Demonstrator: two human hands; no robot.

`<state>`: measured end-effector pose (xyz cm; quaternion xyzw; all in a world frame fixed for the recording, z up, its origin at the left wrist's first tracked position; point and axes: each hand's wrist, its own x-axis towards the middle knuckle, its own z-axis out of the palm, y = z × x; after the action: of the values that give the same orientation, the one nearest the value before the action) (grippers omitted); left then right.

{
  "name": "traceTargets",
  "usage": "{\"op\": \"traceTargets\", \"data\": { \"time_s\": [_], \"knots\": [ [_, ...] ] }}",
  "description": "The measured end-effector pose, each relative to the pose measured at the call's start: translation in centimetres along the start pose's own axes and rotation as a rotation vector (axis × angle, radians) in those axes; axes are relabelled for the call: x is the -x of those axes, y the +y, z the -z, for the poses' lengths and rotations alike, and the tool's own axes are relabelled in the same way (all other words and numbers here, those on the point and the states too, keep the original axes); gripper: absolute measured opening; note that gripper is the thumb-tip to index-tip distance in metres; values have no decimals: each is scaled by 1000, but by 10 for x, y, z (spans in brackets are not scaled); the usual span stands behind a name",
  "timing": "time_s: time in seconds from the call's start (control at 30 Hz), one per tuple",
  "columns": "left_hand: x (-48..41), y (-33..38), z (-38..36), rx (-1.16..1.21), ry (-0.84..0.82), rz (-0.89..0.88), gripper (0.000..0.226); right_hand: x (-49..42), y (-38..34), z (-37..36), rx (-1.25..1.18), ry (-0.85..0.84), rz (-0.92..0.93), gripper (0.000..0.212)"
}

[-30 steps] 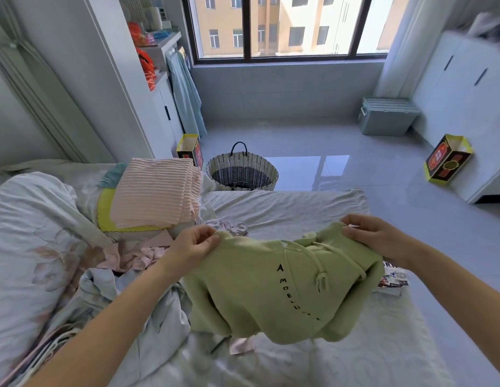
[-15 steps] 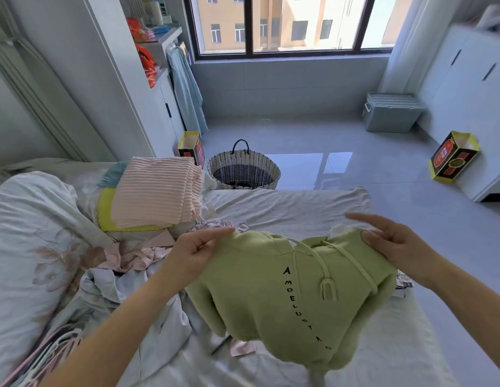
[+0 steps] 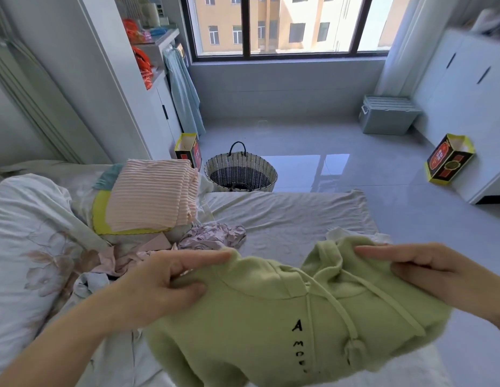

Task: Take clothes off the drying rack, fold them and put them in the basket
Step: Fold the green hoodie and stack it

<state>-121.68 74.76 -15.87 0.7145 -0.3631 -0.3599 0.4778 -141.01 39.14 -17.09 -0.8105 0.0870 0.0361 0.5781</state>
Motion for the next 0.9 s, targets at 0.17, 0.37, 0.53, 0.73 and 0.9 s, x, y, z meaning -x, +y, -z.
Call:
{"op": "traceTargets", "data": {
  "time_s": [0.17, 0.37, 0.53, 0.73, 0.9],
  "knots": [
    [-78, -84, -12, -272, -49, 235, 57, -81, 76, -10, 94, -12, -256, 56],
    [-162, -195, -32, -535, 378, 6, 66, -176, 171, -42, 263, 350, -147, 48],
    [-224, -274, -31, -668, 459, 8, 67, -240, 248, -52, 422, 429, -22, 60],
    [-272, -383, -64, -641, 448, 371, 94, -274, 360, -82, 471, 226, -403, 67],
    [-247, -434, -117, -659, 309, 452, 100, -228, 431, -135, 654, -3, -594, 71]
  ]
}}
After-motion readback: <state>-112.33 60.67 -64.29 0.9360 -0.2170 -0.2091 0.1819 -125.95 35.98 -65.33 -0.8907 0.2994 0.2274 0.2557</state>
